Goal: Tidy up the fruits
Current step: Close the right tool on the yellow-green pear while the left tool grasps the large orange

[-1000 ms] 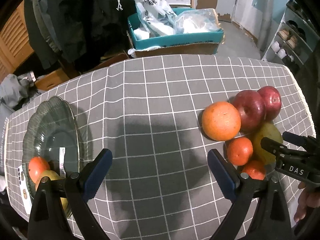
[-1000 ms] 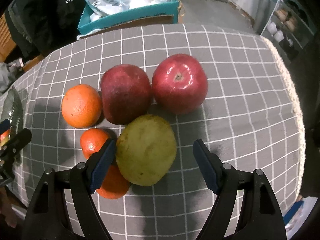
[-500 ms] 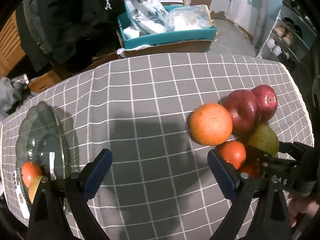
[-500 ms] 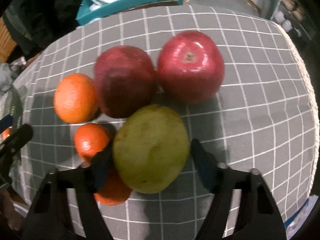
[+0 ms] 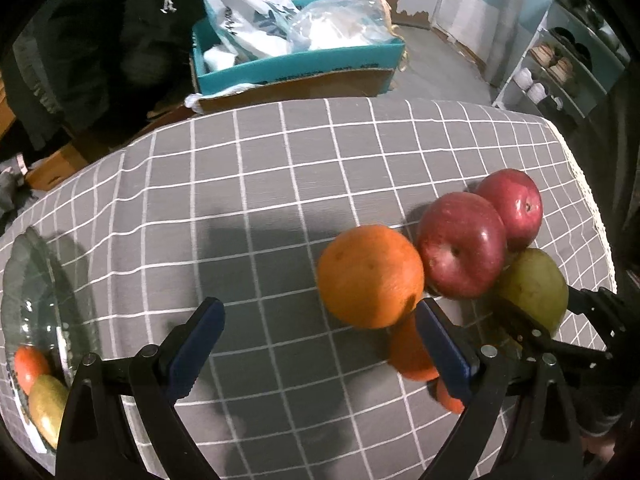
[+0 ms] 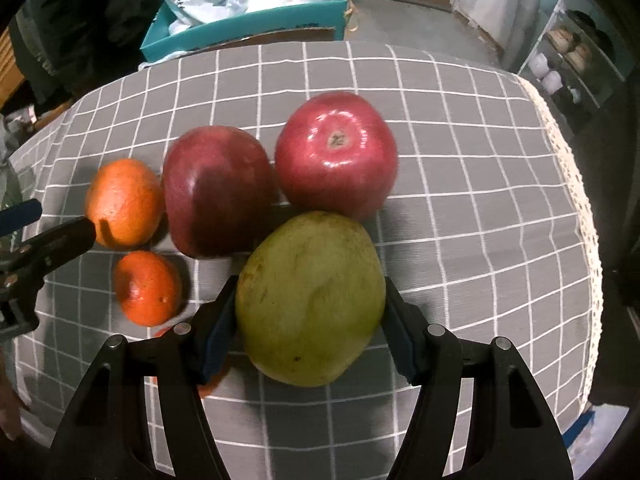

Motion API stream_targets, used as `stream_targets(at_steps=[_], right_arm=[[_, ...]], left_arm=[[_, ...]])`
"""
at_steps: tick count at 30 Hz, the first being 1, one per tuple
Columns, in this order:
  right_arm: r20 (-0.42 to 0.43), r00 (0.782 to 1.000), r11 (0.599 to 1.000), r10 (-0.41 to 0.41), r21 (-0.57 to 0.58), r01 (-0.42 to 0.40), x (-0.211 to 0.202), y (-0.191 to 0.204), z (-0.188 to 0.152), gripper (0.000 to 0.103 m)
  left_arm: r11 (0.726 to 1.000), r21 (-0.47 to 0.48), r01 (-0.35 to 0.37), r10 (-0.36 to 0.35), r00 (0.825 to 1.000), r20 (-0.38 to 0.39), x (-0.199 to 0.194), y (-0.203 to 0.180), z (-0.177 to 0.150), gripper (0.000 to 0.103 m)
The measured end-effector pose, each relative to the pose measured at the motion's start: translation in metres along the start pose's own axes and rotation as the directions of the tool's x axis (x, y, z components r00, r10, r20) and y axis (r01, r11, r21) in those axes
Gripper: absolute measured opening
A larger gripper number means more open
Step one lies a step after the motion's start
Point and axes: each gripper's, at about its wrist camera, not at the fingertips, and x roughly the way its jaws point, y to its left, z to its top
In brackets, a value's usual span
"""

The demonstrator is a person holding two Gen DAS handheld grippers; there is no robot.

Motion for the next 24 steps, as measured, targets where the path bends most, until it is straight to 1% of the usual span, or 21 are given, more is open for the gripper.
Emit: stream_targets(at_steps=[2, 5, 10, 15, 17, 19, 21, 24], right_arm=[[0.008, 1.0, 1.0, -0.009, 0.004, 0.009, -0.006, -0.01, -0.004, 0.066], [0.022, 1.0, 0.999, -0.007, 0.031, 0.006, -0.008, -0.018, 0.001, 0.066], [0.035, 0.999, 0.998, -0.003, 0.066, 0.0, -0.013, -0.028, 0.006, 0.066], [0.039, 0.999, 0.997, -0.003, 0.077, 0.0, -0.013, -0.03, 0.008, 0.066], [0.037, 0.999, 0.997, 0.0, 0.082, -0.003, -0.012, -0.03, 0.008, 0.066], [0.037, 0.999, 0.996, 0.001, 0.085, -0.005, -0.011, -0.03, 0.008, 0.066], [0.039, 0.999, 0.996, 0.004, 0.084, -0.007, -0.012, -0.031, 0.008, 0.066], [0.043, 0.999, 0.997, 0.003, 0.079, -0.007, -0.012, -0.029, 0.008, 0.066]], left_arm=[[1.0, 0.01, -0.003, 0.003, 1.0, -0.005, 0.005, -0.004, 0.003, 0.097], [1.0, 0.022, -0.008, 0.008, 1.0, -0.014, 0.012, -0.009, 0.006, 0.097], [1.0, 0.013, 0.02, -0.02, 1.0, -0.021, 0.018, -0.008, 0.01, 0.097], [0.999, 0.033, 0.031, -0.03, 0.999, -0.037, 0.026, -0.011, 0.011, 0.095], [0.998, 0.04, 0.045, -0.044, 0.998, -0.049, 0.029, -0.013, 0.01, 0.09], [0.998, 0.044, 0.05, -0.048, 0.997, -0.054, 0.032, -0.015, 0.009, 0.087], [0.997, 0.049, 0.063, -0.06, 0.997, -0.056, 0.034, -0.016, 0.01, 0.082], [0.994, 0.048, 0.103, -0.1, 0.993, -0.06, 0.035, -0.018, 0.009, 0.068]])
